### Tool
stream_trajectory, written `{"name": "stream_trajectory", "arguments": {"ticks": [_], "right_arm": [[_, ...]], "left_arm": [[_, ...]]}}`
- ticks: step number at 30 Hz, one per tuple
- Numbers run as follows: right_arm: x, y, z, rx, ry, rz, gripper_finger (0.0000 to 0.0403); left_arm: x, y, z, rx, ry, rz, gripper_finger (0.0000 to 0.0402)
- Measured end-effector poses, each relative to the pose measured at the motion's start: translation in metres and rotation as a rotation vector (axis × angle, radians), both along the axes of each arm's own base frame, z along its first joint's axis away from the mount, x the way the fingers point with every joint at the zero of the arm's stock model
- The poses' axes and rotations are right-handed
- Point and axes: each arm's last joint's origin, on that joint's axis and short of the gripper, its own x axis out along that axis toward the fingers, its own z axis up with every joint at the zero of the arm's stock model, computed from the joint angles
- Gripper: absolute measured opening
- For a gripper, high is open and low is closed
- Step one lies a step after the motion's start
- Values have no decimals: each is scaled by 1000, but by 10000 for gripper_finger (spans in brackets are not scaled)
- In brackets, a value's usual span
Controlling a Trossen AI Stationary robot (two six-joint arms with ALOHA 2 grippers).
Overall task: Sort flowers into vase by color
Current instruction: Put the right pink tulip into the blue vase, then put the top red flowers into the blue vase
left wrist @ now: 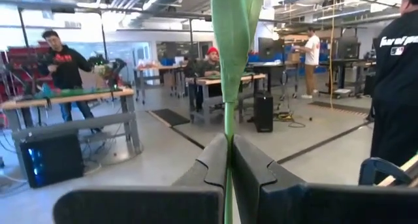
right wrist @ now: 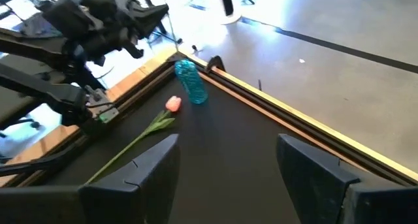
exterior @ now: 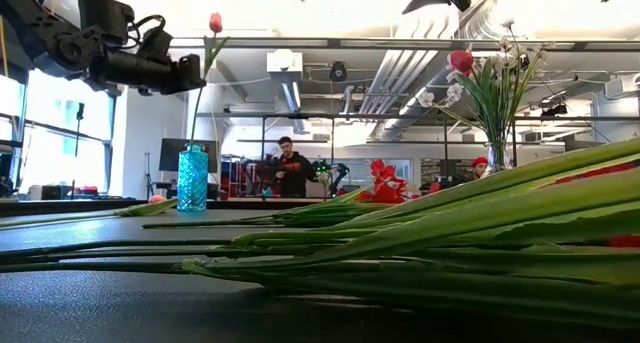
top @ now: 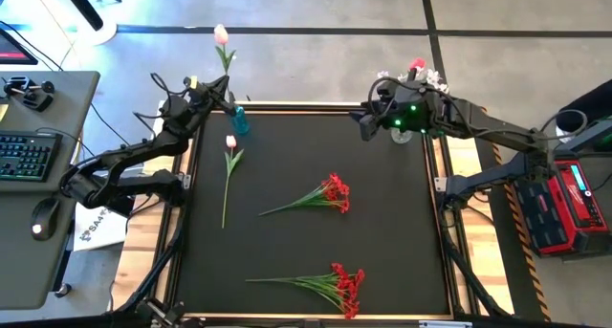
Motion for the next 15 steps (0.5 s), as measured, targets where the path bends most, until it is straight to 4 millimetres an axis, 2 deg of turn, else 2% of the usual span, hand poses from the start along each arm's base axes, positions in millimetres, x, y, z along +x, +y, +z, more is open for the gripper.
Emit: {"name": "stream_trajectory", "arguments": {"ticks": [7,11,15], "right_arm": [[1,1,0,40,-22,21,238],[4,0,-4,121,-39,-21,238],[17,-2,-14,238,-56,-88,238]], "left_arm": [[0,0,-9,-91,22,-4,34],[0,1,-14,-130,44,-3,79],[0,0,-15,-177,6,-9,132]]}}
